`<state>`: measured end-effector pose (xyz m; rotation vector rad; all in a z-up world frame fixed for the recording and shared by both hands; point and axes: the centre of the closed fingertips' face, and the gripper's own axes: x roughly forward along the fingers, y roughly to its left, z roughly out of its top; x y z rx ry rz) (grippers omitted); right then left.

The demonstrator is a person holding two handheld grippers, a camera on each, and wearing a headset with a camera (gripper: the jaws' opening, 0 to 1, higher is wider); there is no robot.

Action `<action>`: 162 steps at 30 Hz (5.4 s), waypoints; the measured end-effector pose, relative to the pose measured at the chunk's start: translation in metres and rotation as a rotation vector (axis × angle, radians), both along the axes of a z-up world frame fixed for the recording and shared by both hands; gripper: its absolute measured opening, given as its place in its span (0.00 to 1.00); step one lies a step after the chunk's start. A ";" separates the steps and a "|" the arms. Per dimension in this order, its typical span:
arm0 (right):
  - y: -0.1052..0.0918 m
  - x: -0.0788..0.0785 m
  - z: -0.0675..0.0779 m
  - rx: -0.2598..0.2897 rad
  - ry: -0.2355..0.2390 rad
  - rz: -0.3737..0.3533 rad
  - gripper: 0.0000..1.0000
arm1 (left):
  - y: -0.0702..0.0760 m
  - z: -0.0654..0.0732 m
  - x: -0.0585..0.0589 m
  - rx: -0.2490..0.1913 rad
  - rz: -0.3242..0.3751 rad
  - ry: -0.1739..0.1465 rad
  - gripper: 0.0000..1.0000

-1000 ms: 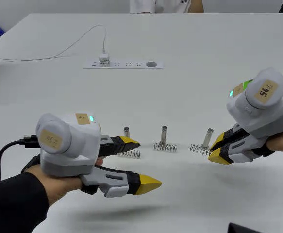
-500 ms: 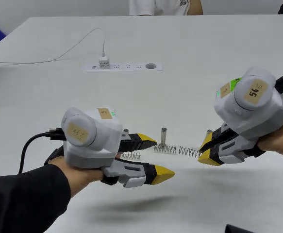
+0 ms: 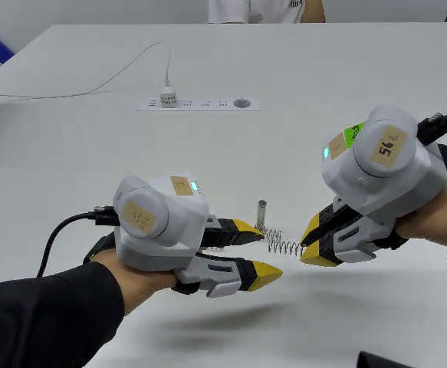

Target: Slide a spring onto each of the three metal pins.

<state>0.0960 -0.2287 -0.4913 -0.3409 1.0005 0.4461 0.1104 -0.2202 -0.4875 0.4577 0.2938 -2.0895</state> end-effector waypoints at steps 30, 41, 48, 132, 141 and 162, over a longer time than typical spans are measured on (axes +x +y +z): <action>0.018 -0.002 0.014 -0.003 0.016 0.110 0.12 | 0.005 -0.004 -0.011 -0.029 -0.065 -0.071 0.12; 0.029 0.009 0.031 0.034 -0.035 0.113 0.11 | 0.006 -0.005 -0.012 -0.025 -0.072 -0.072 0.12; 0.034 0.014 0.038 0.045 -0.056 0.115 0.11 | 0.006 -0.004 -0.013 -0.028 -0.071 -0.067 0.11; -0.012 0.009 0.057 0.031 -0.072 -0.036 0.12 | 0.016 0.015 0.010 -0.029 0.003 0.007 0.37; -0.027 0.006 0.064 0.020 -0.081 -0.070 0.12 | 0.034 0.015 0.026 -0.015 0.026 -0.010 0.40; -0.055 -0.001 0.069 -0.007 -0.088 -0.140 0.12 | 0.048 0.018 0.060 -0.026 0.159 0.016 0.47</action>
